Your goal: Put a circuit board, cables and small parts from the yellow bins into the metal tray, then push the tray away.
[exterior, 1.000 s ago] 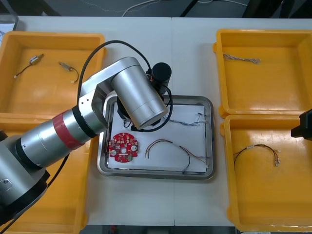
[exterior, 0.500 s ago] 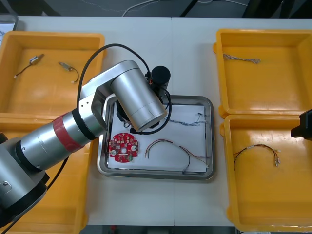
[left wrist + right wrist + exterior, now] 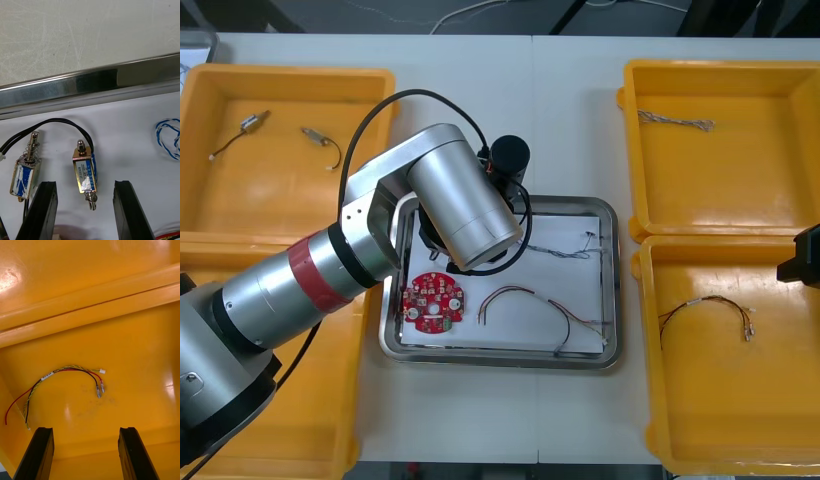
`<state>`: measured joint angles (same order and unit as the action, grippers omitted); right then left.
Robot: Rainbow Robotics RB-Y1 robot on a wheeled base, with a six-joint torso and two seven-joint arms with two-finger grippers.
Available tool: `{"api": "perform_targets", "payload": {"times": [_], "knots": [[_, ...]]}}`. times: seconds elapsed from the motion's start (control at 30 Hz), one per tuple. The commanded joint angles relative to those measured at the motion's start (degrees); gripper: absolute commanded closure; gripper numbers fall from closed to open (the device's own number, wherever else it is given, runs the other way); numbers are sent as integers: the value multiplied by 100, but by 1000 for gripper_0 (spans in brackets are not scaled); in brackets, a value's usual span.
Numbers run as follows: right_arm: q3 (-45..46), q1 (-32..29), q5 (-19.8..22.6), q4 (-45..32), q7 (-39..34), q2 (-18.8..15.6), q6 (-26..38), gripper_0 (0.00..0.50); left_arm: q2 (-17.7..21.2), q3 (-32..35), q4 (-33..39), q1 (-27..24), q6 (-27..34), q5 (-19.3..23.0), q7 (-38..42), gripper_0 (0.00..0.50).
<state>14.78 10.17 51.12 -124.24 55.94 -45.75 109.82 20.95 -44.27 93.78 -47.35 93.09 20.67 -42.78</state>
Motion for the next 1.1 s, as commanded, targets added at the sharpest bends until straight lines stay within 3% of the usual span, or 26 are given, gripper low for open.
{"api": "perform_targets", "payload": {"times": [0.03,0.23,0.5,0.83,1.1], "knots": [[77,-67,39,-162,146,-57,18,0,84,-100,352,76,52,-80,-319,28],[77,-67,39,-162,146,-57,18,0,163,-38,615,68,210,-54,-310,20],[77,-67,39,-162,146,-57,18,0,260,296,1063,-108,843,306,-345,20],[77,-67,39,-162,146,-57,18,0,638,964,1679,-310,1660,1001,-477,19],[7,-50,91,-197,163,75,18,0,1016,1649,1898,-346,1691,1607,-512,20]]}}
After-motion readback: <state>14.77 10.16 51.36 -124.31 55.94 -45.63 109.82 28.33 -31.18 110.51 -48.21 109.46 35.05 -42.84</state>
